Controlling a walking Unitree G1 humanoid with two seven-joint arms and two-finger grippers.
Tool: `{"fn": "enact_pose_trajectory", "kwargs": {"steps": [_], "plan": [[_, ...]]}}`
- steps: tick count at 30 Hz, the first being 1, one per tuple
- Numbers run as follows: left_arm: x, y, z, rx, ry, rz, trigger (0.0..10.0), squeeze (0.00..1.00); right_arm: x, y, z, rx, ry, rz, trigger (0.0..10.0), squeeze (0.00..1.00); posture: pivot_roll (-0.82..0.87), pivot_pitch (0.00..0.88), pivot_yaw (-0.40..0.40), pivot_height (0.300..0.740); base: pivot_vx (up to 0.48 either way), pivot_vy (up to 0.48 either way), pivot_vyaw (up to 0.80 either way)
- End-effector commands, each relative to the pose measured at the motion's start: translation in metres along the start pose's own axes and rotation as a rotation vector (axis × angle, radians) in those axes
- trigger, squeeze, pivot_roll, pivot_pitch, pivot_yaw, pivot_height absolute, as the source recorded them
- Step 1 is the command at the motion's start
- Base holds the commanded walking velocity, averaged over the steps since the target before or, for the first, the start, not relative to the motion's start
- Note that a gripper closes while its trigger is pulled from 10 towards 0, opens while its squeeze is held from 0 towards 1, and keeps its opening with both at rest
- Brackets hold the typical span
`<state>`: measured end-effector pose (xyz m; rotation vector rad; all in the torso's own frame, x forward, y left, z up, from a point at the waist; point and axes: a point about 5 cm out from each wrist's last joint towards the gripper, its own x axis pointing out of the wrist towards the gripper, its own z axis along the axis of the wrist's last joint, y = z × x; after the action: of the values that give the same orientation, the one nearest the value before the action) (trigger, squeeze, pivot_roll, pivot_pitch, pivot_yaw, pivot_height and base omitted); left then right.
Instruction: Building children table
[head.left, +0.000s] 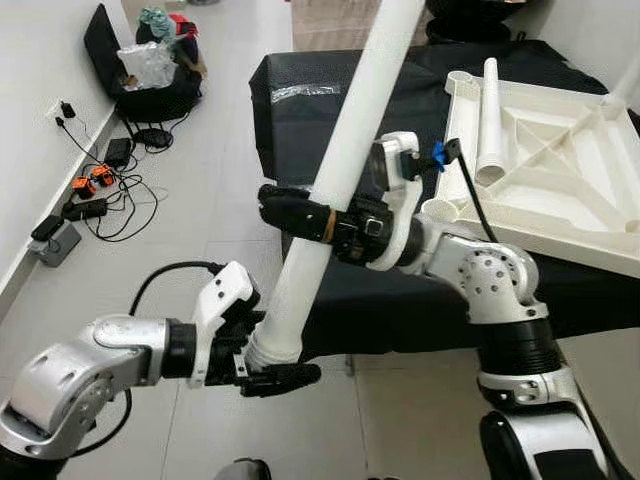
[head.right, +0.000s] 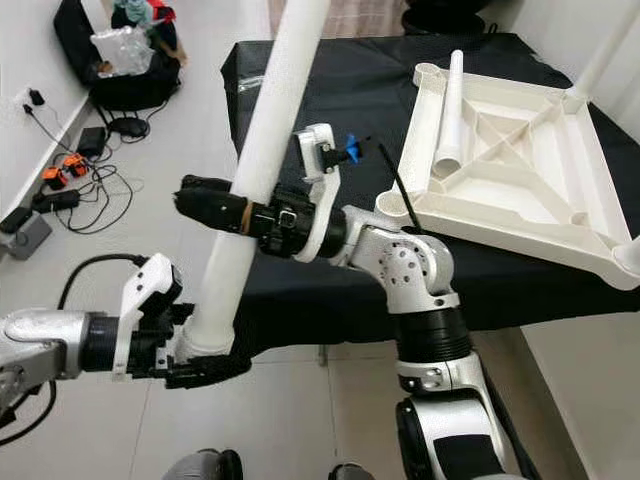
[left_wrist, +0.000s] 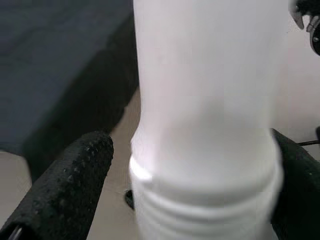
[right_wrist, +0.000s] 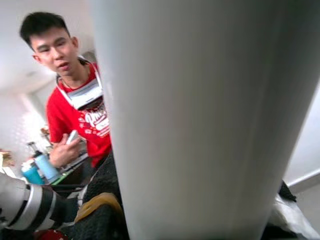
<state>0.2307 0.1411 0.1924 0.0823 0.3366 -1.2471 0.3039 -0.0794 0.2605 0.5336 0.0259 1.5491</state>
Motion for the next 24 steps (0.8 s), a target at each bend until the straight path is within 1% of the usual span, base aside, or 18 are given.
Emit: {"fn": "enact_pose_trajectory", "kwargs": {"steps": [1, 3, 4, 6, 10, 11, 13, 14, 15, 17, 18, 19, 21, 22, 23, 24], "plan": [[-0.004, 0.000, 0.000, 0.000, 0.019, -0.008, 10.0, 0.00, -0.006, -0.006, 0.003, -0.026, -0.017, -0.044, 0.0, 0.00, 0.06, 0.088, 0.001, 0.740, 0.000, 0.000, 0.00], [-0.004, -0.002, 0.001, 0.005, 0.021, -0.021, 10.0, 0.00, -0.012, -0.017, 0.009, -0.046, -0.046, -0.131, 0.0, 0.00, 0.06, 0.088, 0.001, 0.740, 0.000, 0.000, 0.00], [-0.004, -0.002, 0.001, 0.005, 0.021, -0.021, 10.0, 0.00, -0.012, -0.017, 0.009, -0.046, -0.046, -0.131, 0.0, 0.00, 0.06, 0.088, 0.001, 0.740, 0.000, 0.000, 0.00], [-0.003, -0.007, -0.001, 0.004, 0.031, -0.043, 10.0, 0.00, -0.017, -0.023, 0.015, -0.064, -0.069, -0.172, 0.0, 0.00, 0.06, 0.082, 0.001, 0.740, 0.000, 0.000, 0.00], [-0.002, -0.011, -0.004, 0.000, 0.039, -0.057, 10.0, 0.00, -0.019, -0.025, 0.020, -0.080, -0.087, -0.201, 0.0, 0.00, 0.06, 0.072, 0.000, 0.740, 0.000, 0.000, 0.00], [-0.001, -0.012, -0.008, 0.015, 0.050, -0.048, 10.0, 0.00, -0.022, -0.033, 0.028, -0.122, -0.119, -0.290, 0.0, 0.00, 0.06, 0.067, 0.000, 0.740, 0.000, 0.000, 0.00], [0.000, -0.008, -0.009, 0.024, 0.040, -0.005, 10.0, 0.00, -0.025, -0.044, 0.038, -0.164, -0.157, -0.423, 0.0, 0.00, 0.06, 0.065, 0.001, 0.740, 0.000, 0.000, 0.00], [0.000, -0.008, -0.009, 0.024, 0.040, -0.005, 10.0, 0.00, -0.025, -0.044, 0.038, -0.164, -0.157, -0.423, 0.0, 0.00, 0.06, 0.065, 0.001, 0.740, 0.000, 0.000, 0.00], [0.000, -0.003, -0.008, 0.029, 0.022, 0.040, 10.0, 0.00, -0.029, -0.050, 0.044, -0.193, -0.182, -0.512, 0.0, 0.00, 0.06, 0.062, 0.000, 0.740, 0.000, 0.000, 0.00], [0.000, 0.005, -0.005, 0.041, -0.010, 0.120, 10.0, 0.00, -0.037, -0.056, 0.053, -0.232, -0.222, -0.620, 0.0, 0.00, 0.06, 0.066, -0.003, 0.740, 0.000, 0.000, 0.00], [0.000, 0.009, -0.003, 0.046, -0.022, 0.152, 10.0, 0.00, -0.039, -0.057, 0.055, -0.240, -0.234, -0.649, 0.0, 0.00, 0.06, 0.066, -0.003, 0.740, 0.000, 0.000, 0.00], [0.000, 0.009, -0.003, 0.046, -0.022, 0.152, 10.0, 0.00, -0.039, -0.057, 0.055, -0.240, -0.234, -0.649, 0.0, 0.00, 0.06, 0.066, -0.003, 0.740, 0.000, 0.000, 0.00], [-0.001, 0.015, -0.001, 0.057, -0.046, 0.222, 10.0, 0.00, -0.043, -0.057, 0.059, -0.253, -0.252, -0.670, 0.0, 0.00, 0.06, 0.068, -0.003, 0.740, 0.000, 0.000, 0.00], [-0.001, 0.015, -0.001, 0.057, -0.046, 0.222, 10.0, 0.00, -0.043, -0.057, 0.059, -0.253, -0.252, -0.670, 0.0, 0.00, 0.06, 0.068, -0.003, 0.740, 0.000, 0.000, 0.00], [-0.001, 0.017, -0.001, 0.066, -0.052, 0.255, 10.0, 0.00, -0.046, -0.058, 0.061, -0.256, -0.266, -0.684, 0.0, 0.00, 0.05, 0.070, -0.004, 0.740, 0.000, 0.000, 0.00], [-0.002, 0.023, -0.002, 0.066, -0.078, 0.345, 10.0, 0.00, -0.053, -0.059, 0.068, -0.308, -0.292, -0.779, 0.0, 0.00, 0.06, 0.070, -0.004, 0.740, 0.000, 0.000, 0.00]]}}
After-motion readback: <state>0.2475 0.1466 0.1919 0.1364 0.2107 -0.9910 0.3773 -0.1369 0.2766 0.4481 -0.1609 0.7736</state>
